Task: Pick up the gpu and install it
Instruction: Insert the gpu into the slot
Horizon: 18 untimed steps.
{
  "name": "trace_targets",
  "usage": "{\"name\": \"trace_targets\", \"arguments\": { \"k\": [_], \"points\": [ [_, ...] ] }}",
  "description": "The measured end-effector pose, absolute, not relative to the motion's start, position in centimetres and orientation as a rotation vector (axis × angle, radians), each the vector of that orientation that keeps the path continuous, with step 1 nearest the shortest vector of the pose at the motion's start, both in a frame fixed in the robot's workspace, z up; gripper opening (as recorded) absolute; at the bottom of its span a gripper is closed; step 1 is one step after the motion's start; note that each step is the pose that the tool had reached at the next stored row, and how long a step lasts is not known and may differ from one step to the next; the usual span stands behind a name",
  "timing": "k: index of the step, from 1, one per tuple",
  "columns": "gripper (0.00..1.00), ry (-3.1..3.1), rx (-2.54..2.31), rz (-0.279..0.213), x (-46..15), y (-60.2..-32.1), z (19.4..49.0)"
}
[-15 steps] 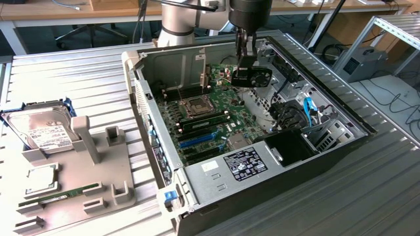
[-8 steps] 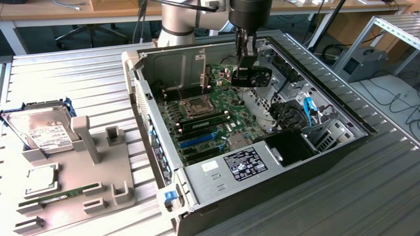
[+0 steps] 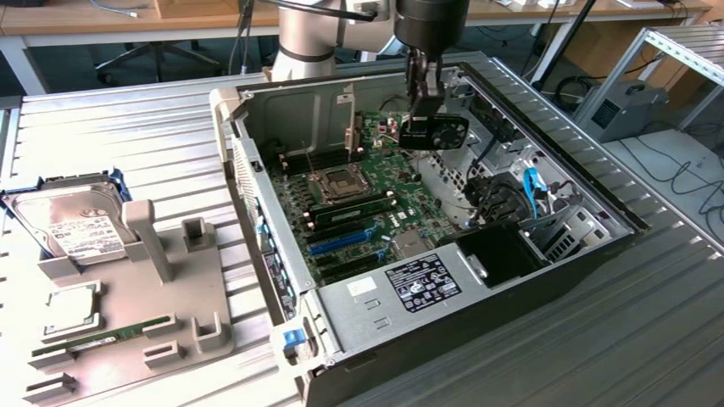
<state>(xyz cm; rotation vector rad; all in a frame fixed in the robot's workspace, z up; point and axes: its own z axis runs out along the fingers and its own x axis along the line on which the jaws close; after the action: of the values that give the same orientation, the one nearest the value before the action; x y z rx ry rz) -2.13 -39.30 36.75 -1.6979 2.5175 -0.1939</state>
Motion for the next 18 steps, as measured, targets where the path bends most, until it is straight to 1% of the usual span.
{"name": "trace_targets", "arguments": {
  "k": [18],
  "points": [
    [0.26, 2.483, -1.746, -0.194, -2.12, -39.30, 36.75]
  ]
}}
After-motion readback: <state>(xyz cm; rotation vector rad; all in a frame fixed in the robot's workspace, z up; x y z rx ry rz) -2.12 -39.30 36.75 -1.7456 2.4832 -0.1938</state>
